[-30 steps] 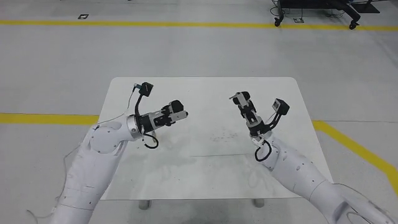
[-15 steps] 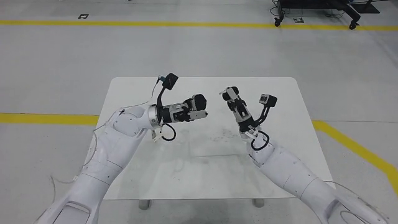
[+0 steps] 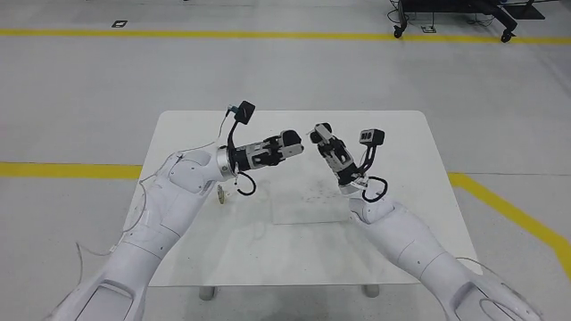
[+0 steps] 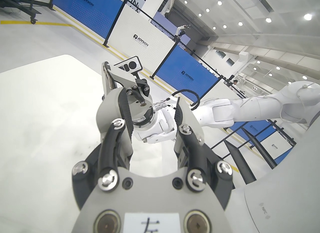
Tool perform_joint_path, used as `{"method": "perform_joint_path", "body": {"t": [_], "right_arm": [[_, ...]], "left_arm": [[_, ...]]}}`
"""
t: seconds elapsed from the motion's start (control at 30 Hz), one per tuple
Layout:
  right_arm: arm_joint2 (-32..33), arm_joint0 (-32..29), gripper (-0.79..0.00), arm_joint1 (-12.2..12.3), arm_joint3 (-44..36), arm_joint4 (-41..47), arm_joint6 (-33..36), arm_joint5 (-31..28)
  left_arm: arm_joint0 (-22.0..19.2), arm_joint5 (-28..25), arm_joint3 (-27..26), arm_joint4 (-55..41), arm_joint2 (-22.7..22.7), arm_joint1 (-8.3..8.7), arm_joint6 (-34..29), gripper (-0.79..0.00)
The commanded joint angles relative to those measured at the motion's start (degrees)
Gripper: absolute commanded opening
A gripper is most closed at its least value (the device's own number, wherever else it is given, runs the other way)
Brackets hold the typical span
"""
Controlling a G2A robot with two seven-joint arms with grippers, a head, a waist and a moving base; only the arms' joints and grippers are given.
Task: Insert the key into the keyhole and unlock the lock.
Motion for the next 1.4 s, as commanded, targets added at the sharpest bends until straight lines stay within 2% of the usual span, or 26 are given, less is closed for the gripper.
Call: {"method": "perform_joint_path", "body": {"t": [0.0, 0.33, 0.37, 0.43, 0.6, 0.8, 0.97, 1.07, 1.23, 1.37], "right_arm": [[1.6, -0.5, -0.785, -0.4, 0.0, 0.9, 3.0, 0.0], [7.3, -2.1, -0.785, -3.1, 2.1, 3.6, 15.9, 0.0], [7.6, -2.0, -0.785, -3.4, 2.6, 3.6, 16.7, 0.0], [8.3, -1.8, -0.785, -3.9, 3.5, 3.1, 18.1, 0.0], [10.4, -1.7, -0.785, -5.2, 5.0, 1.2, 19.9, 0.0], [13.2, -2.4, -0.785, -6.3, 5.2, -0.9, 21.1, 0.0], [15.9, -3.0, -0.785, -7.0, 4.8, -4.2, 20.9, 0.0], [17.3, -3.6, -0.785, -7.4, 4.3, -6.7, 20.0, 0.0], [19.2, -4.2, -0.785, -8.1, 3.4, -9.7, 19.0, 0.0], [20.7, -4.7, -0.785, -8.5, 2.8, -12.6, 17.9, 0.0]], "left_arm": [[0.1, 0.2, -0.2, 1.0, 0.0, -0.01, 0.9, -0.397], [0.5, 2.5, -1.2, 4.9, 0.3, -0.12, 4.3, -0.449], [0.5, 2.7, -1.2, 5.1, 0.2, -0.12, 4.6, -0.477], [0.6, 3.1, -1.4, 6.1, 0.1, -0.1, 5.5, -0.61], [1.0, 4.8, -2.1, 8.0, 0.1, -0.2, 7.6, -0.785], [1.0, 7.9, -2.7, 9.9, 0.0, -0.27, 9.3, -0.785], [1.4, 9.0, -3.5, 11.6, -0.1, -0.31, 10.8, -0.613], [1.5, 9.3, -3.7, 11.8, -0.1, -0.32, 11.0, -0.554], [1.6, 10.0, -3.8, 11.9, -0.3, -0.32, 11.2, -0.526], [1.6, 10.9, -4.0, 12.9, -0.2, -0.37, 11.4, -0.536]]}}
